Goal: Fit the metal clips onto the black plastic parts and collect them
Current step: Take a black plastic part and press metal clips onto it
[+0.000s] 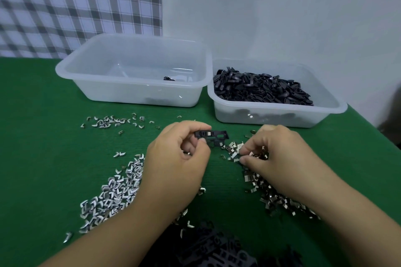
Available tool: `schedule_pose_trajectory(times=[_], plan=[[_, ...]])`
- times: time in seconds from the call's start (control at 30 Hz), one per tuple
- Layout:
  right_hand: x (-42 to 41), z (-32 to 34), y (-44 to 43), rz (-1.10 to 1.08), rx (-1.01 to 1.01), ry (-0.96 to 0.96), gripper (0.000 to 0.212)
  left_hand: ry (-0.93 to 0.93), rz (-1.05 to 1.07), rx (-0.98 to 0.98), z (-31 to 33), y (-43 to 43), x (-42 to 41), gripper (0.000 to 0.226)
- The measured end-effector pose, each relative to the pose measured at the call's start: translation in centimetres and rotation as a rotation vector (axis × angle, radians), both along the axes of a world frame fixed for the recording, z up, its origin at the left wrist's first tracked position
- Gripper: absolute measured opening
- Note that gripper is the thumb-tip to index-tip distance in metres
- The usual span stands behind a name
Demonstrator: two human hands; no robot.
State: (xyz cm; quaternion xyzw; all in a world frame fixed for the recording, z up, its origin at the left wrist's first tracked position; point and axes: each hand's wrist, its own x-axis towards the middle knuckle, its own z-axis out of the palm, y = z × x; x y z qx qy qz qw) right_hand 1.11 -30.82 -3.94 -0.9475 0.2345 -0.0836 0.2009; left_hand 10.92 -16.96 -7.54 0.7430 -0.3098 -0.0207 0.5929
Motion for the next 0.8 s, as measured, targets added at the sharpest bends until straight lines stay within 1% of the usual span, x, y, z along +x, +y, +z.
schedule_pose_trajectory(times=[0.17,0.33,0.5,0.57,0.67,0.8], plan=[[0.2,-0.4,0.1,0.021,-0.005,0.001,0.005,0.026,-0.023,0.011,-0.1,0.0,0.0,0.028],[0.2,-0.4,0.0,0.053,0.018,0.006,0.009,0.036,-0.030,0.016,-0.3,-0.1,0.0,0.029],[0.3,-0.5,-0.1,0.060,-0.012,-0.075,0.013,0.042,-0.028,0.017,-0.3,0.0,0.1,0.029],[0.5,-0.6,0.2,0.084,-0.033,-0.087,0.010,0.045,-0.027,0.016,-0.3,0.0,0.1,0.029],[0.9,-1.0,0.7,0.115,-0.066,-0.044,0.005,0.057,-0.032,0.009,-0.3,0.0,0.1,0.029],[1.3,-0.9,0.9,0.126,-0.060,0.000,0.005,0.062,-0.040,0.002,-0.3,0.1,0.0,0.030]])
